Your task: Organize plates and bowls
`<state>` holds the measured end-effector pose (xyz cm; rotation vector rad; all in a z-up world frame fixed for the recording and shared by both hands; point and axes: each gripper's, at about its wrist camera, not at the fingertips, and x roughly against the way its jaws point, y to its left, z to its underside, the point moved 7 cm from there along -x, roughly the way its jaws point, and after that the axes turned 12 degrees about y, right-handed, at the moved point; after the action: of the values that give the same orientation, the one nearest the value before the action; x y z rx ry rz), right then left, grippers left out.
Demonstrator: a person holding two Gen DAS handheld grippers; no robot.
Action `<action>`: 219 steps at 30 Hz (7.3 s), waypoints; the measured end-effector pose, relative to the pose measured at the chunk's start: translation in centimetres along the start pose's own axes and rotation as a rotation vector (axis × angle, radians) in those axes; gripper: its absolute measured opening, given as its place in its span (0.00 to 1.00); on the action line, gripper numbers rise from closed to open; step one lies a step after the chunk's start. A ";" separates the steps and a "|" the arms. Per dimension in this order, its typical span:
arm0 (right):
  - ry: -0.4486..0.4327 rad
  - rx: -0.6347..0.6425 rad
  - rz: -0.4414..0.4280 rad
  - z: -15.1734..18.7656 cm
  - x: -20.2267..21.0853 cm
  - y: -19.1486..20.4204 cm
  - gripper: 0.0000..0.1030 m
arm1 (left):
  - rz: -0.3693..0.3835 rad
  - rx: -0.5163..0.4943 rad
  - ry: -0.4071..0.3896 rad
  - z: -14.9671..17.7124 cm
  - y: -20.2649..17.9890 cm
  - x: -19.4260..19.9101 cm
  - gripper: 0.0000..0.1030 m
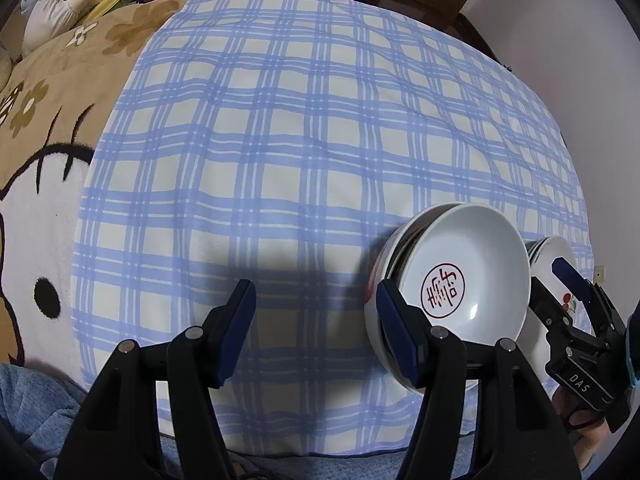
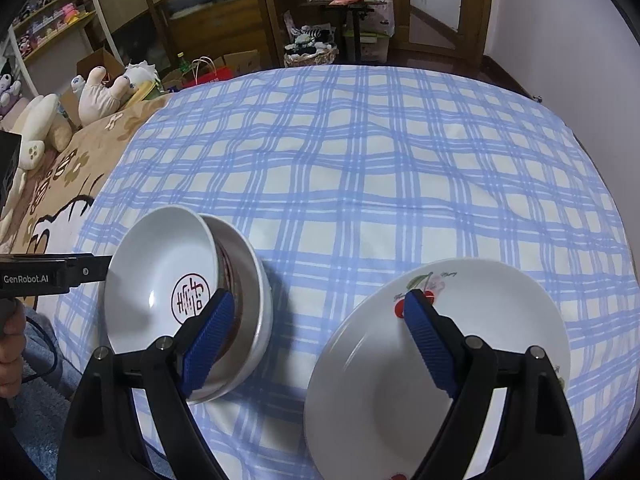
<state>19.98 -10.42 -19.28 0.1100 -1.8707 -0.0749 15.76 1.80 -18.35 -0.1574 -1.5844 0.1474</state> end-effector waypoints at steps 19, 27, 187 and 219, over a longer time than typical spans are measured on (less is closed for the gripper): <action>0.040 0.031 0.043 0.3 -0.6 0.3 0.88 | -0.030 -0.022 0.033 0.1 0.3 -0.3 0.70; 0.049 0.027 0.038 0.5 -0.8 0.2 0.88 | -0.045 -0.039 0.047 0.6 -0.1 -0.3 0.70; 0.229 -0.159 -0.176 1.1 -2.6 1.6 0.09 | 0.115 -0.045 0.048 1.0 -3.0 -0.4 0.02; 0.052 -0.292 -0.140 3.0 7.0 -8.8 0.08 | 0.192 -0.221 -0.030 2.4 -15.6 4.4 0.03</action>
<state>15.37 -20.01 -14.51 0.0409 -1.7790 -0.4361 13.13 -12.62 -11.12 -0.4821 -1.6117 0.1241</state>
